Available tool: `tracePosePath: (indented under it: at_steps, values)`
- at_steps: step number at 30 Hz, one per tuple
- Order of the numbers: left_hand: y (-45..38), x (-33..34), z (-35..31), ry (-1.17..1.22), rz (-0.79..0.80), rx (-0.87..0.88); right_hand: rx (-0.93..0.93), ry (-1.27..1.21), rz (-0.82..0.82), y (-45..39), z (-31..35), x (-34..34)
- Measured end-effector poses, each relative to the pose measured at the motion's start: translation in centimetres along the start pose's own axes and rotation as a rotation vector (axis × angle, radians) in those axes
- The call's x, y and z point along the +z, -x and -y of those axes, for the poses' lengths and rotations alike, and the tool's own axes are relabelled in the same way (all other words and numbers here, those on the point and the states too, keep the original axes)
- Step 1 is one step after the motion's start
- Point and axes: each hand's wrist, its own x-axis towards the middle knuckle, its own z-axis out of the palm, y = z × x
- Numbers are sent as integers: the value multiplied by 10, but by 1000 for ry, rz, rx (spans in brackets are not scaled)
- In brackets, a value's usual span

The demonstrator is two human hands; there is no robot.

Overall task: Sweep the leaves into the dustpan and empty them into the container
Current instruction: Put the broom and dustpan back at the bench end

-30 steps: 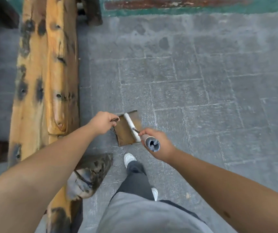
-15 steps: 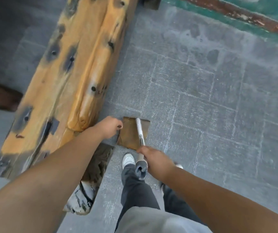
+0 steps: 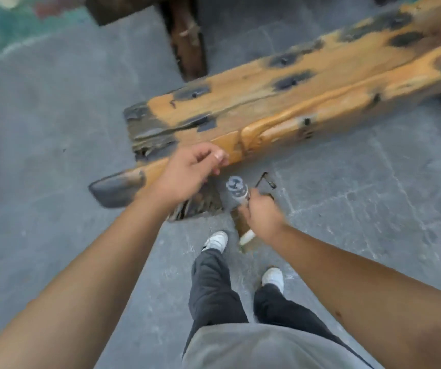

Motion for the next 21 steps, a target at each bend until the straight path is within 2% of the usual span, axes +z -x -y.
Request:
tracePosePath:
  at_steps: [3,7,11,14,18,21]
  values:
    - [46,4,12,-184,-57,76,-41,35,8,-7,15,2]
    - [48,12,36,-567,-199,103,-54,70,41,-18,29,10]
    - [31,16,53,-781,-162,54,2,28,22,-36,31,22]
    - [28,15,58,-821,-148,-20,57,-39,8,-43,33,29]
    - [31,9,63,-746,-156,-108,68,-100,21,-41,42,32]
    - [34,6,62,-776,-113,-111,71,-120,43,-35,40,29]
